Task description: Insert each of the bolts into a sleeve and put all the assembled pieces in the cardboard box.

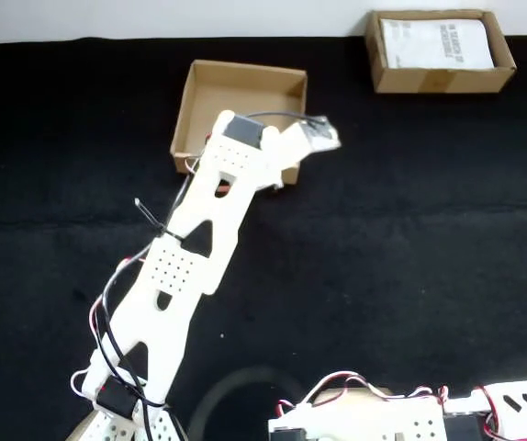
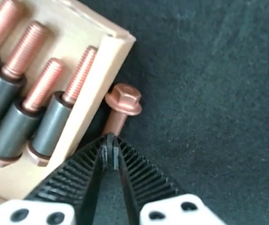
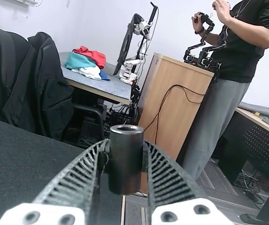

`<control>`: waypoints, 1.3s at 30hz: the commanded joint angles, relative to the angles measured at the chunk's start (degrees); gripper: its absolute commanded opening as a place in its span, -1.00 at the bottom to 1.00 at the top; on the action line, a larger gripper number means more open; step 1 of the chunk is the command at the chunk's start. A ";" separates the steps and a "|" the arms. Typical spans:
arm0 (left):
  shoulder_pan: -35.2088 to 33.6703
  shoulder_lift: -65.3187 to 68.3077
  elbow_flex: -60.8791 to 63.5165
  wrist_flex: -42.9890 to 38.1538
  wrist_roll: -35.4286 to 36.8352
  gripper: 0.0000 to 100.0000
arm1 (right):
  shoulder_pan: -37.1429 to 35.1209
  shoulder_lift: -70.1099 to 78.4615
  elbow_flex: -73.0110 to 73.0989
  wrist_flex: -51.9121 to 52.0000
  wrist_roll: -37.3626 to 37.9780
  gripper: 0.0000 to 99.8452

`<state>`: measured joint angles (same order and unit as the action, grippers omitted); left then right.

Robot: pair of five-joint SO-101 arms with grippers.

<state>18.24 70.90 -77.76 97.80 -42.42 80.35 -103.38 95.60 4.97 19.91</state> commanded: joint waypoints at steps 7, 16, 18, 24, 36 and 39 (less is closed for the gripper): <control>1.63 -2.77 0.04 2.73 -0.18 -0.97 | -1.36 -0.31 7.69 -1.36 3.43 -0.98; 1.89 -15.08 5.67 3.52 -0.53 -0.79 | -1.19 0.04 7.69 -1.36 3.60 -0.98; 2.24 -19.47 10.68 3.43 -2.90 -0.79 | -1.19 0.13 7.69 -1.36 3.60 -0.98; 2.86 -25.10 22.90 3.08 -9.41 -0.79 | -1.45 0.13 7.69 -1.36 3.60 -0.98; 2.33 -16.57 12.97 -0.70 -16.53 -0.79 | -3.65 0.13 7.69 -1.27 3.96 -0.98; 2.51 -13.32 8.66 -0.70 -16.62 -0.78 | -4.35 0.13 7.69 -1.27 4.04 -0.98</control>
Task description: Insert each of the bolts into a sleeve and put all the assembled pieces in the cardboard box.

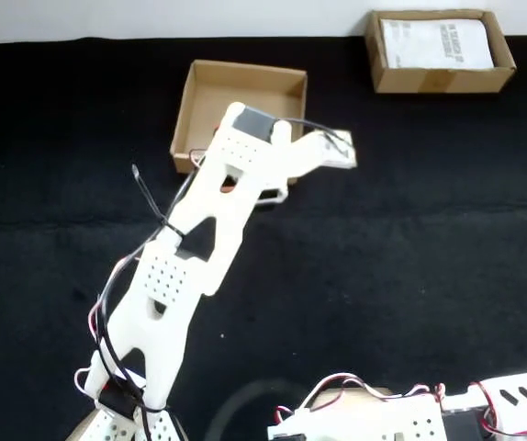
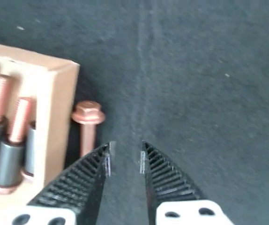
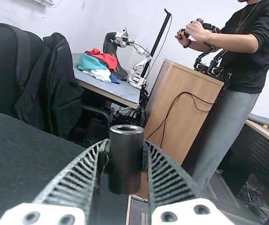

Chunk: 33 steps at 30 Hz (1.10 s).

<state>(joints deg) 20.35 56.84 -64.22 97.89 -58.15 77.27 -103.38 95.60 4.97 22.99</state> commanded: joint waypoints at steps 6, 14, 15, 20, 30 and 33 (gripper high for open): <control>-1.27 5.67 -9.98 -3.34 -0.97 -0.78 | -1.45 -0.31 7.60 -1.27 1.05 -0.98; -3.03 6.90 -9.71 -8.79 -0.97 -0.78 | -3.30 -0.48 7.60 -1.45 3.69 -0.98; -3.21 6.90 -9.71 -8.97 -0.97 -0.78 | -3.38 -0.48 7.52 -1.45 3.78 -0.98; -3.74 9.19 -9.10 -12.22 -1.76 -0.78 | -4.62 -0.48 7.69 -1.45 6.33 -0.98; -4.18 16.66 -9.19 -12.92 -7.91 -0.79 | -6.02 -0.48 7.43 -1.45 7.03 -0.98; -4.09 16.40 -9.19 -12.57 -7.82 -0.84 | -6.73 -0.48 7.43 -1.45 7.12 -0.98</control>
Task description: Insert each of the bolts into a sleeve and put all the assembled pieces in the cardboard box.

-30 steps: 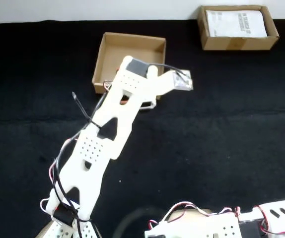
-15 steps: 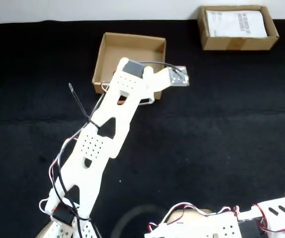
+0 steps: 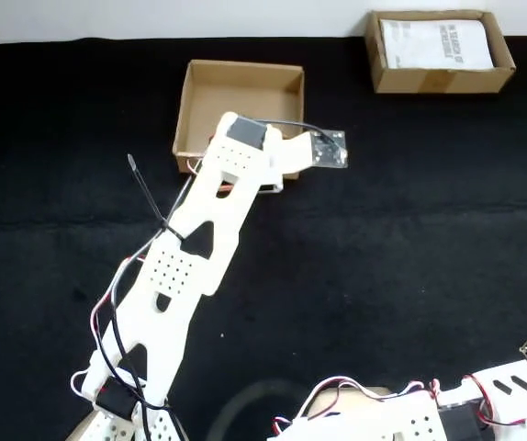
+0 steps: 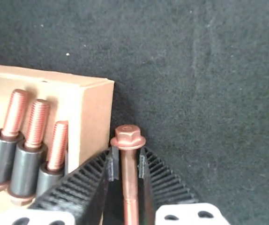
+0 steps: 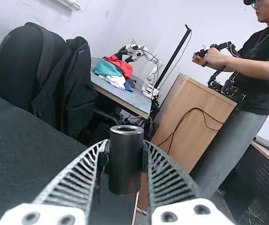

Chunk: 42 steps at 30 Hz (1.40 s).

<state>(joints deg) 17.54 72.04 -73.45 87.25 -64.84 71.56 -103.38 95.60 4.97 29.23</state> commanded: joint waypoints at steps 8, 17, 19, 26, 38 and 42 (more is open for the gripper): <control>-1.01 1.10 0.04 0.09 -5.27 -0.97 | -1.54 -0.48 7.34 -1.45 3.60 -0.98; -0.22 0.75 -0.31 0.18 -1.58 -0.78 | -1.71 -0.48 7.52 -1.27 6.24 -0.98; 0.04 -0.84 -1.71 1.41 2.02 -0.71 | -1.80 -0.48 7.52 -1.27 6.95 -0.98; -0.84 -3.74 -2.42 2.81 -0.35 -0.69 | -1.54 -0.48 6.46 -0.66 7.21 -0.98; -2.07 -1.01 -2.15 -9.05 -5.01 -0.69 | -3.21 -0.48 -1.19 12.44 7.38 -0.98; -2.07 0.48 -2.15 -13.10 -7.56 -0.75 | -3.30 -0.48 -1.45 13.32 8.44 -0.98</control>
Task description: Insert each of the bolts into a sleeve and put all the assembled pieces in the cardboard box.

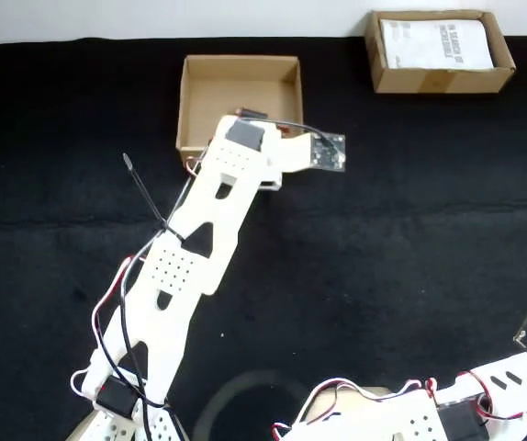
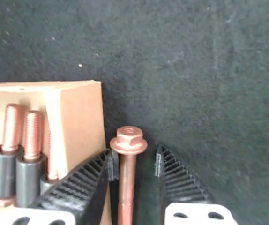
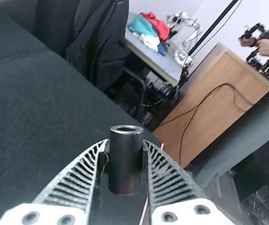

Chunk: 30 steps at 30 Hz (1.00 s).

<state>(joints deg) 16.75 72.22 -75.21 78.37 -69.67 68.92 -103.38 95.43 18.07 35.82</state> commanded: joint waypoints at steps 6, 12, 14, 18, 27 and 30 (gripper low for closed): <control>-2.95 2.15 -0.31 -4.13 -7.65 -0.79 | -0.84 -0.48 -1.19 0.22 4.22 -0.98; -5.85 7.78 -0.31 -4.04 -13.98 -0.79 | -0.84 -0.48 -2.42 1.71 4.40 -0.98; -5.93 9.27 -0.31 -4.04 -15.12 -0.81 | -0.92 -0.48 -4.62 5.41 4.40 -0.98; -4.79 10.07 -0.66 -2.29 -15.03 -0.99 | -3.03 -0.48 -7.69 10.77 4.40 -0.98; -1.98 1.10 -0.66 11.87 -9.49 -0.98 | -4.35 -0.48 -7.52 10.95 4.13 -0.98; -0.57 -3.74 -0.66 16.97 -5.80 -0.98 | -4.88 -0.48 -7.43 11.12 3.96 -0.98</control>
<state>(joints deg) 15.08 72.75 -75.56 89.80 -78.02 64.88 -103.38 90.68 28.79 39.43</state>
